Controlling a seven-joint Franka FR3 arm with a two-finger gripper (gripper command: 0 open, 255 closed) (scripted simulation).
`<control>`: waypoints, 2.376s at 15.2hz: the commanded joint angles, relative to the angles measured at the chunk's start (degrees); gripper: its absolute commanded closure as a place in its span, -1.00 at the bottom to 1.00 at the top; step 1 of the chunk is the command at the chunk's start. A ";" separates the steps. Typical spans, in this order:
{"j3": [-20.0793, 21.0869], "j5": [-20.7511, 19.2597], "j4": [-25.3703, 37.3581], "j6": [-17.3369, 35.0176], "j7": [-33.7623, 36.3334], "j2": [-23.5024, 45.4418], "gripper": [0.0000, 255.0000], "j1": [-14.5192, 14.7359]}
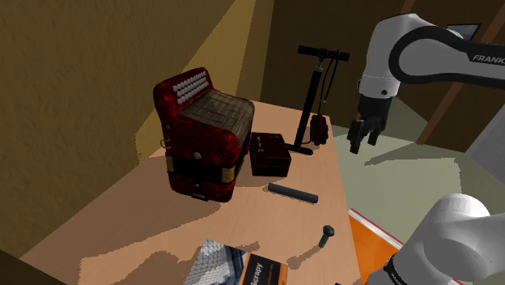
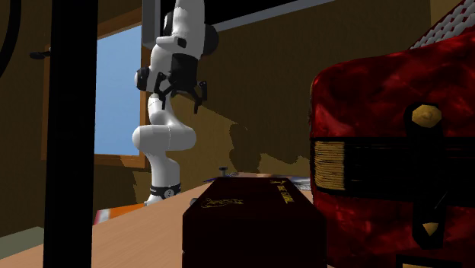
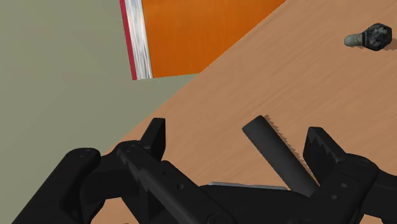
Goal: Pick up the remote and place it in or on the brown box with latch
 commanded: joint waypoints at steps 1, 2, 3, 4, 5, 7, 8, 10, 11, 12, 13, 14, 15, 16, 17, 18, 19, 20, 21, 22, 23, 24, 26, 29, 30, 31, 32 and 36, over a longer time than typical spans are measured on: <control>0.00 0.00 0.00 0.00 0.00 0.00 -1.00 0.00; -0.55 -0.11 -1.43 2.33 -1.63 0.49 -1.00 0.59; -1.11 -0.21 -2.79 4.67 -3.24 1.08 -1.00 1.20; -1.65 -0.28 -4.07 7.03 -4.86 1.76 -1.00 1.79; -2.18 -0.32 -5.27 9.40 -6.48 2.54 -1.00 2.39; -3.22 -0.34 -7.43 14.18 -9.72 4.40 -1.00 3.62; -3.74 -0.31 -8.40 16.59 -11.34 5.47 -1.00 4.27; -4.71 -0.13 -10.07 21.43 -14.64 7.90 -1.00 5.56; -5.20 0.02 -10.79 23.85 -16.30 9.25 -1.00 6.26; -5.67 0.20 -11.42 26.27 -17.98 10.69 -1.00 6.97; -6.11 0.46 -11.97 28.68 -19.69 12.22 -1.00 7.67; -6.56 0.75 -12.44 31.08 -21.42 13.82 -1.00 8.43; -6.98 1.11 -12.82 33.47 -23.18 15.50 -1.00 9.19; -7.39 1.55 -13.13 35.83 -24.98 17.25 -1.00 9.98; -7.78 2.06 -13.35 38.17 -26.82 19.06 -1.00 10.80; -8.14 2.65 -13.49 40.47 -28.70 20.93 -1.00 11.63; -8.51 3.33 -13.55 42.74 -30.63 22.86 -1.00 12.51; -8.83 4.11 -13.54 44.95 -32.63 24.83 -1.00 13.39; -9.00 4.66 -13.49 46.29 -33.90 26.07 -1.00 13.93; -9.02 4.78 -13.89 47.21 -33.99 26.58 -1.00 13.98; -9.04 4.91 -14.28 48.13 -34.09 27.12 -1.00 14.04; -9.07 5.04 -14.66 49.05 -34.18 27.67 -1.00 14.11; -9.14 5.34 -15.37 50.92 -34.40 28.83 -1.00 14.27; -9.23 5.79 -16.21 53.34 -34.72 30.44 -1.00 14.50; -9.23 5.78 -16.22 53.33 -34.72 30.43 -1.00 14.49; -9.23 5.78 -16.21 53.34 -34.72 30.44 -1.00 14.49; -9.23 5.79 -16.21 53.34 -34.72 30.44 -1.00 14.49; -9.23 5.78 -16.21 53.33 -34.72 30.43 -1.00 14.49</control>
